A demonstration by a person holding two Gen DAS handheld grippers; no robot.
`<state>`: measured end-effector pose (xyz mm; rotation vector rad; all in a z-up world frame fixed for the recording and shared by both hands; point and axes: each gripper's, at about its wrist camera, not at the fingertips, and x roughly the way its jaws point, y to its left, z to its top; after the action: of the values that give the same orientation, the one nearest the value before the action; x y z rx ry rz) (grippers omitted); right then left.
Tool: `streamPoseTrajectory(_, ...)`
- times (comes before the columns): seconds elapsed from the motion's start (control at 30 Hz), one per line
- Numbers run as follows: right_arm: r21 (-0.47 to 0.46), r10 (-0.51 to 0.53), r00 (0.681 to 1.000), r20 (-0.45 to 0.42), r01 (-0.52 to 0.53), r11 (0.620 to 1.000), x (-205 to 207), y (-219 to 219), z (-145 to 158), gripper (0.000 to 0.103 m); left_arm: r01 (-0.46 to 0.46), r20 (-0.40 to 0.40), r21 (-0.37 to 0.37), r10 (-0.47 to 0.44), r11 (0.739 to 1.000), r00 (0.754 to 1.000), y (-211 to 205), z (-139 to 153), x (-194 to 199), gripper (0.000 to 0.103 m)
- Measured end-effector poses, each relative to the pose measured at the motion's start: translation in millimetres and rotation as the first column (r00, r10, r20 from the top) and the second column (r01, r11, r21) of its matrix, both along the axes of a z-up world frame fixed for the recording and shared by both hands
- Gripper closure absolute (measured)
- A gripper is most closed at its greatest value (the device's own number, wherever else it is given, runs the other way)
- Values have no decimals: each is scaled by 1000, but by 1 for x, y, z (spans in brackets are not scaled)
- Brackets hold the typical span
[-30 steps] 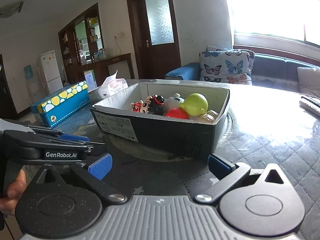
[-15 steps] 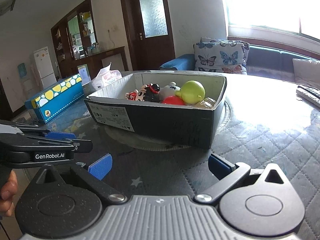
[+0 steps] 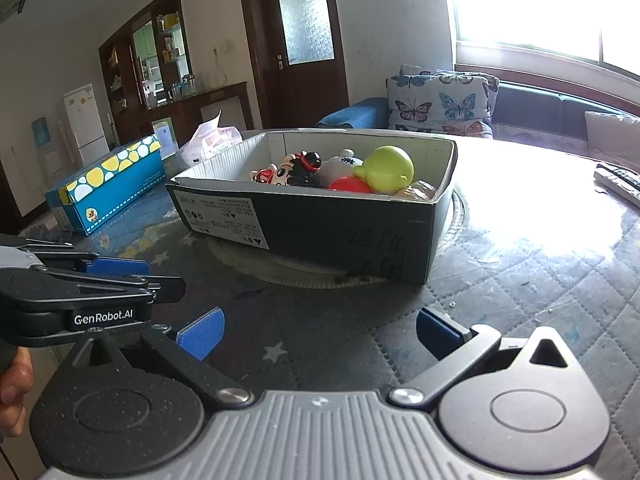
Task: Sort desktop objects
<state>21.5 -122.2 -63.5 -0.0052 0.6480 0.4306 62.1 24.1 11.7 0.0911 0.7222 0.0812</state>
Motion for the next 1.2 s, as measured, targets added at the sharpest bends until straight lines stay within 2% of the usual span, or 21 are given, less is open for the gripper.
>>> streamPoseTrajectory(0.67,-11,-17,999,-30,16,1000,10,5,-7,0,-12,-6,35,12,999,1000,-2,-5,3,65)
streamPoseTrajectory(1.2,-23,-21,998,-55,20,1000,21,11,-11,0,-28,-20,31,29,999,999,5,-6,13,65)
